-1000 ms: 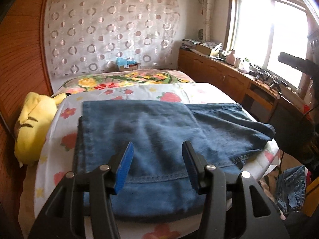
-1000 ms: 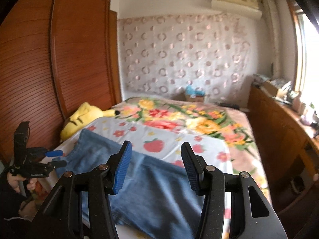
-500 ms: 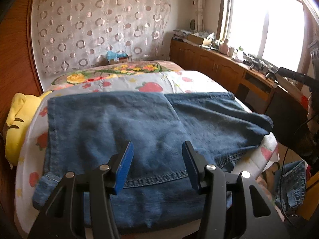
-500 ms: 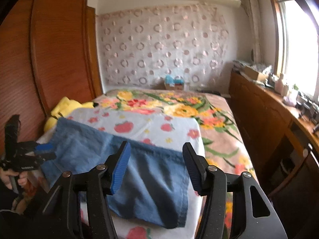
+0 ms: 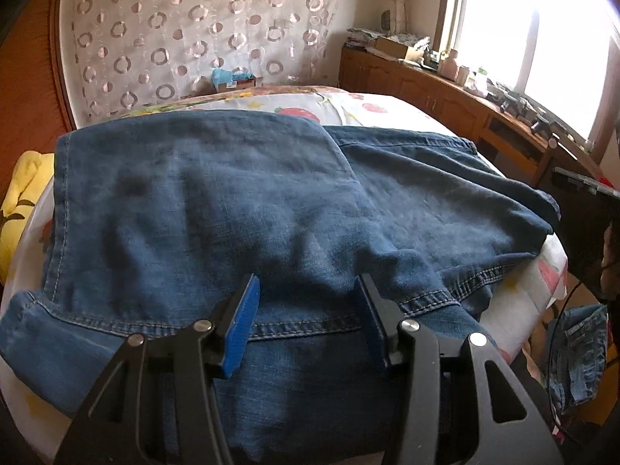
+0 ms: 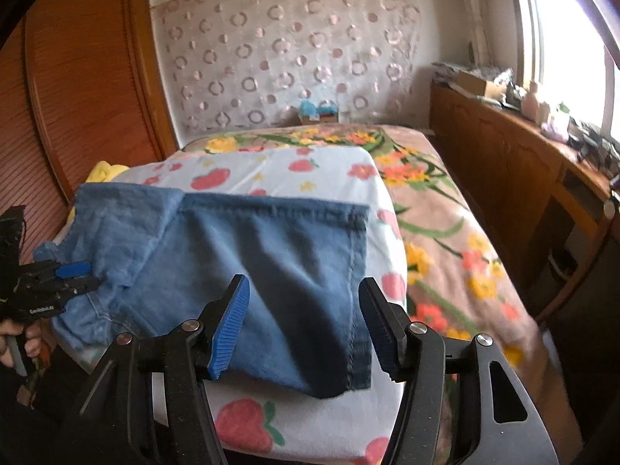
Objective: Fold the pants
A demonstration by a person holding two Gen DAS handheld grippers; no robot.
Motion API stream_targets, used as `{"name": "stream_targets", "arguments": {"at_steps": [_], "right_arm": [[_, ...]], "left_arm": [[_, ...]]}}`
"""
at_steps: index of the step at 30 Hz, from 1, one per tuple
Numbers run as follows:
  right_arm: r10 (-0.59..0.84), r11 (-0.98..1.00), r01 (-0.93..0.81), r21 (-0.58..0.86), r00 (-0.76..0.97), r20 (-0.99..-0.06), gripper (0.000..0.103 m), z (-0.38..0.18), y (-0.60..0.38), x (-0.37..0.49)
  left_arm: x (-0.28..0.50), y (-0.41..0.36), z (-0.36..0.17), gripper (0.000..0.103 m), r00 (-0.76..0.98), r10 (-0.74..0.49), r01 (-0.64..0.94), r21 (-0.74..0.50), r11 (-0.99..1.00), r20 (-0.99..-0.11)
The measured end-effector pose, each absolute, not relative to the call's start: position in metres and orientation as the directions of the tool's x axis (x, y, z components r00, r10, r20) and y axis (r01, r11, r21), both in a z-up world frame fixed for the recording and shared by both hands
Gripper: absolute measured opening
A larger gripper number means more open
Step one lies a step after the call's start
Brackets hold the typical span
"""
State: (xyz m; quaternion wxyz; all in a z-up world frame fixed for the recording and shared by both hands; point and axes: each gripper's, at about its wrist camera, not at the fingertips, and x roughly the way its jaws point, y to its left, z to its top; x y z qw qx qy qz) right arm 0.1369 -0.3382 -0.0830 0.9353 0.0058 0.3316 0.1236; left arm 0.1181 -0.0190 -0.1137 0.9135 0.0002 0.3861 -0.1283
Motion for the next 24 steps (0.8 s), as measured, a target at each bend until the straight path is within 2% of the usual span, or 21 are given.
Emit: {"name": "stream_targets", "arguments": {"at_steps": [3, 11, 22, 24], "right_arm": [[0.218, 0.974, -0.203, 0.097, 0.744, -0.632, 0.06, -0.09, -0.344, 0.135], [0.206, 0.979, -0.146, 0.146, 0.728, -0.654, 0.06, -0.107, -0.361, 0.129], [0.217, 0.976, -0.156, 0.152, 0.69, -0.691, 0.06, -0.126, -0.351, 0.129], [0.217, 0.976, -0.153, 0.154, 0.688, -0.693, 0.057, -0.129, -0.35, 0.13]], "left_arm": [[0.117, -0.018, -0.117, 0.053, 0.683, -0.237, 0.219, -0.116, 0.969, -0.69], [0.113, -0.028, -0.123, 0.056, 0.723, -0.193, 0.207, -0.059, 0.977, -0.663], [0.112, -0.02, -0.125, 0.056, 0.749, -0.215, 0.201, -0.095, 0.975, -0.626], [0.111, -0.018, -0.125, 0.056, 0.752, -0.221, 0.201, -0.102, 0.974, -0.622]]}}
